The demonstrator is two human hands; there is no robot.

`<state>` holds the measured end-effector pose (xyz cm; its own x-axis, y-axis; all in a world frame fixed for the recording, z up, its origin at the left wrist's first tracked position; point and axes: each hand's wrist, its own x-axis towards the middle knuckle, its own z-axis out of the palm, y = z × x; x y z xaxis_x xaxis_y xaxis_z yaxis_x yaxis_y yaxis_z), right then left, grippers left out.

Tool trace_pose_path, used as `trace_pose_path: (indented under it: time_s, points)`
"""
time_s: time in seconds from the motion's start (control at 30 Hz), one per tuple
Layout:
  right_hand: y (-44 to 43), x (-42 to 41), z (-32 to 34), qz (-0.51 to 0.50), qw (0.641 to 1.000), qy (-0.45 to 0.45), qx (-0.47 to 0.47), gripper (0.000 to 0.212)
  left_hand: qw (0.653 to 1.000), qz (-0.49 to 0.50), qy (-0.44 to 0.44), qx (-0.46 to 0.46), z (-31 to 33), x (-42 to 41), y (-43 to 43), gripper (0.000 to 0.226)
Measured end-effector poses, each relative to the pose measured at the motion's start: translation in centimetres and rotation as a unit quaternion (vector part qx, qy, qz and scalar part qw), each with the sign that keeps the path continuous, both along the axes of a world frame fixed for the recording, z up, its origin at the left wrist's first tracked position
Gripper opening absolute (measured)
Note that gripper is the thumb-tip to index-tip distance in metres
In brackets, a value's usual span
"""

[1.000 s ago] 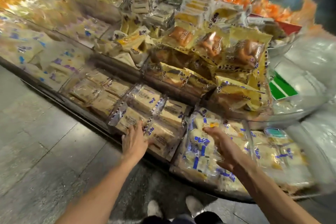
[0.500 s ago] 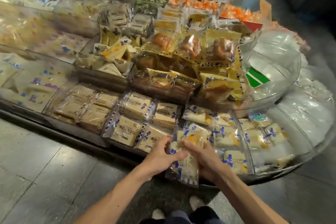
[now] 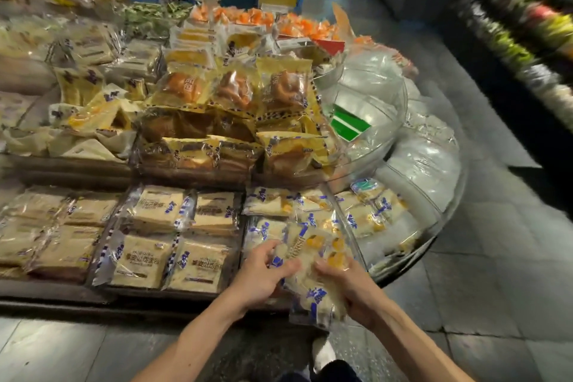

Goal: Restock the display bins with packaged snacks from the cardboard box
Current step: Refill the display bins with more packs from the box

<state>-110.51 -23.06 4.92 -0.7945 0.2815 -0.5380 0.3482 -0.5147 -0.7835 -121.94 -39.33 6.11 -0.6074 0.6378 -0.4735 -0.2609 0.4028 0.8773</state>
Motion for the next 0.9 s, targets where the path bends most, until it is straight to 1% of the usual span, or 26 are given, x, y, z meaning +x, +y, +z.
trace_pose_path:
  time_s: [0.03,0.07,0.13,0.17,0.23,0.3,0.33,0.4,0.43,0.47,0.5,0.53,0.6,0.67,0.7,0.77,0.83,0.87,0.9]
  points:
    - [0.8,0.5,0.3,-0.004,1.000,-0.001,0.002,0.038,1.000,-0.005,0.010,-0.006,0.0,0.1,1.1,0.046]
    - [1.8,0.9,0.4,-0.010,1.000,-0.005,0.008,0.037,1.000,-0.007,0.020,-0.014,-0.1,0.3,2.1,0.045]
    - [4.1,1.6,0.0,-0.026,1.000,-0.004,0.012,0.037,0.999,0.001,0.036,-0.034,-0.6,0.4,4.0,0.068]
    - [5.3,1.8,-0.1,-0.034,0.999,-0.004,0.014,0.035,0.999,0.006,0.025,-0.037,-0.8,0.5,4.9,0.078]
    - [8.3,2.3,0.1,-0.054,0.998,-0.011,0.022,0.028,0.999,0.015,0.014,-0.040,-1.1,0.2,6.9,0.084]
    - [12.2,2.8,0.3,-0.076,0.997,-0.005,0.024,0.019,0.996,0.014,0.059,-0.061,-1.0,-0.1,9.4,0.080]
    - [14.3,3.2,0.7,-0.085,0.996,0.003,0.027,0.018,0.992,0.007,0.102,-0.076,-0.9,-0.2,10.9,0.075]
    - [19.2,3.9,0.8,-0.108,0.993,0.016,0.035,0.028,0.977,-0.020,0.180,-0.110,-0.8,-0.1,14.2,0.063]
    - [21.7,4.3,0.7,-0.115,0.992,0.020,0.040,0.030,0.971,-0.038,0.201,-0.125,-0.8,0.2,16.0,0.057]
    - [23.8,4.6,0.8,-0.121,0.991,0.014,0.048,0.025,0.965,-0.059,0.215,-0.139,-1.1,0.5,17.7,0.054]
    - [25.9,4.9,0.6,-0.121,0.991,0.011,0.051,0.014,0.956,-0.086,0.235,-0.154,-1.4,0.8,19.4,0.053]
    - [27.8,5.1,0.4,-0.118,0.992,0.009,0.052,0.010,0.943,-0.119,0.263,-0.169,-2.0,1.0,20.9,0.054]
    - [30.6,5.3,0.1,-0.101,0.994,0.002,0.051,0.020,0.906,-0.190,0.319,-0.202,-3.0,1.5,23.2,0.057]
    - [32.4,5.4,-0.3,-0.078,0.996,0.001,0.051,0.024,0.866,-0.251,0.359,-0.243,-3.9,2.1,24.9,0.059]
    - [33.1,5.3,-0.7,-0.064,0.997,-0.002,0.043,0.024,0.844,-0.275,0.376,-0.265,-3.9,2.6,25.5,0.059]
    - [34.1,5.2,-1.2,-0.030,0.999,0.001,0.023,0.013,0.806,-0.306,0.408,-0.302,-3.9,3.3,26.3,0.060]
    - [34.9,5.1,-1.6,0.000,1.000,0.006,0.008,0.056,0.776,-0.321,0.430,-0.331,-4.3,3.6,26.5,0.064]
    - [35.1,5.1,-1.4,0.010,1.000,0.011,-0.005,0.062,0.767,-0.322,0.436,-0.343,-4.6,3.7,26.5,0.064]
    - [35.2,5.0,-1.5,0.021,1.000,0.004,-0.015,0.054,0.763,-0.321,0.437,-0.352,-4.8,3.8,26.6,0.059]
